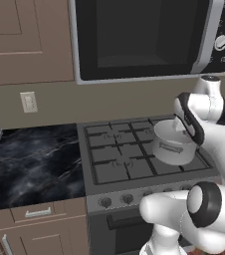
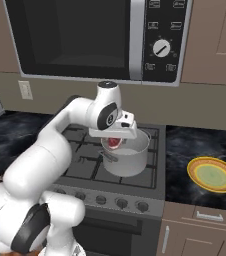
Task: Retrieve the frozen meat and place it in the pot on a burner. Then turn the burner on.
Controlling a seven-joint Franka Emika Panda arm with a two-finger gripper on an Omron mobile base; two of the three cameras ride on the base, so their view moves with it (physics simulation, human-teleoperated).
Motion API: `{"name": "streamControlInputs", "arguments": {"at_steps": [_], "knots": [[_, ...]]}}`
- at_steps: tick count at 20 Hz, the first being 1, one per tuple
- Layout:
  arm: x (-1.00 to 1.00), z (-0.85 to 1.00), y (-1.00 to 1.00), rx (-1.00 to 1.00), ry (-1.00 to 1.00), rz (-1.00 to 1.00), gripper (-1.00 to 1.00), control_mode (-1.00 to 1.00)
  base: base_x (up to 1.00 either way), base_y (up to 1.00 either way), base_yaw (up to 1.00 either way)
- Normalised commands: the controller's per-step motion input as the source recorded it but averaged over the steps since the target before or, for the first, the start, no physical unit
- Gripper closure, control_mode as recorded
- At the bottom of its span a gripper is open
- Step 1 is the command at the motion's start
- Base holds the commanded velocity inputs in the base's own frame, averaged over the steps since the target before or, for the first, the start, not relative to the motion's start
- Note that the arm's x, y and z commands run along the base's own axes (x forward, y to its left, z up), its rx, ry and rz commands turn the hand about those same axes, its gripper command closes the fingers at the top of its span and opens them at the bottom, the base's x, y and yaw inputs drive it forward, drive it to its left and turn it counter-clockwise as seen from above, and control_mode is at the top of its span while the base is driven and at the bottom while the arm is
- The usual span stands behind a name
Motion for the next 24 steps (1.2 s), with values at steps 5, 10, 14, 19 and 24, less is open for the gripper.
{"name": "streamControlInputs", "arguments": {"at_steps": [5,10,14,19,24], "knots": [[0.27,0.0,-0.04,0.0,0.07,0.0,1.0,-1.0,0.0,0.0,0.0],[0.3,-0.08,-0.03,0.0,0.03,0.0,1.0,-1.0,0.0,0.0,0.0],[0.25,-0.2,-0.01,0.0,0.0,0.0,1.0,-1.0,0.0,0.0,0.0],[0.14,-0.21,-0.02,0.0,0.0,0.0,1.0,-1.0,0.0,0.0,0.0],[0.18,-0.14,-0.04,0.0,0.0,0.0,1.0,-1.0,0.0,0.0,0.0]]}}
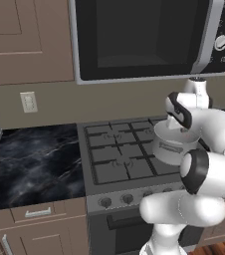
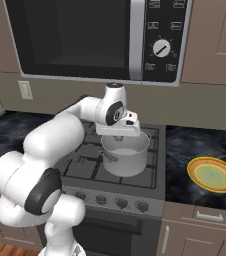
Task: Retrieve the frozen meat and place it in the pot on a burner. Then turn the burner on.
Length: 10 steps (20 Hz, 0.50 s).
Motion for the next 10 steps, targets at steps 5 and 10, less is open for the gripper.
{"name": "streamControlInputs", "arguments": {"at_steps": [5,10], "knots": [[0.21,-0.02,-0.08,0.0,0.01,0.0,1.0,-1.0,0.0,0.0,0.0],[0.04,-0.03,-0.03,0.0,0.01,0.0,1.0,-1.0,0.0,0.0,0.0]]}}
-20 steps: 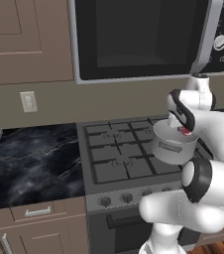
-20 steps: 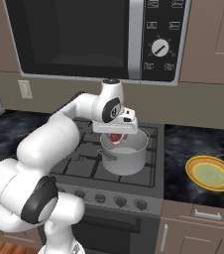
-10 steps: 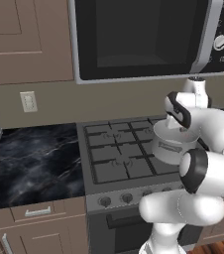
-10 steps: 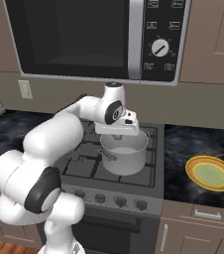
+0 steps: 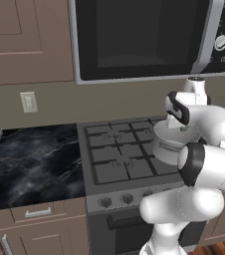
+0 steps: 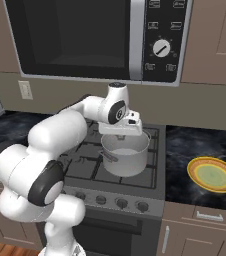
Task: Retrieve the frozen meat and place it in the pot on a burner. Then turn the burner on.
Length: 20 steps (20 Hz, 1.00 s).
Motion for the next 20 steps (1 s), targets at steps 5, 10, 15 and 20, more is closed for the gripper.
{"name": "streamControlInputs", "arguments": {"at_steps": [5,10,15,20], "knots": [[0.0,-0.01,0.0,0.0,0.0,0.0,-1.0,-1.0,0.0,0.0,0.0],[-0.05,-0.01,0.0,0.0,0.0,0.0,-1.0,-1.0,0.0,0.0,0.0],[-0.36,0.0,0.0,0.0,0.0,0.0,-1.0,-1.0,0.0,0.0,0.0],[-0.78,0.04,0.0,0.0,-0.01,0.0,-1.0,-1.0,0.0,0.0,0.0]]}}
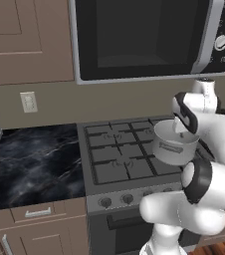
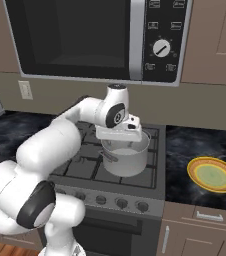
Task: Retrieve the frozen meat and place it in the pot on a burner. Then turn the burner on.
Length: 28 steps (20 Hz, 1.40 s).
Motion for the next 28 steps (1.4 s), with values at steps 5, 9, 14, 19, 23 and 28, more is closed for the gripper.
{"name": "streamControlInputs", "arguments": {"at_steps": [5,9,14,19,23,28], "knots": [[-0.91,0.01,0.0,0.0,-0.02,-0.04,-1.0,-1.0,0.0,0.0,0.0],[-0.98,0.0,0.0,0.0,0.0,-0.08,-1.0,-1.0,0.0,0.0,0.0],[-0.88,0.0,-0.04,0.0,-0.04,-0.03,-1.0,-1.0,0.0,0.0,0.0],[-0.75,0.0,-0.15,0.0,-0.09,0.0,-1.0,-1.0,0.0,0.0,0.0],[-0.52,0.0,-0.15,0.0,-0.05,0.0,-1.0,-1.0,0.0,0.0,0.0],[-0.29,-0.12,-0.23,0.02,-0.19,0.02,-1.0,-1.0,0.0,0.0,0.0]]}}
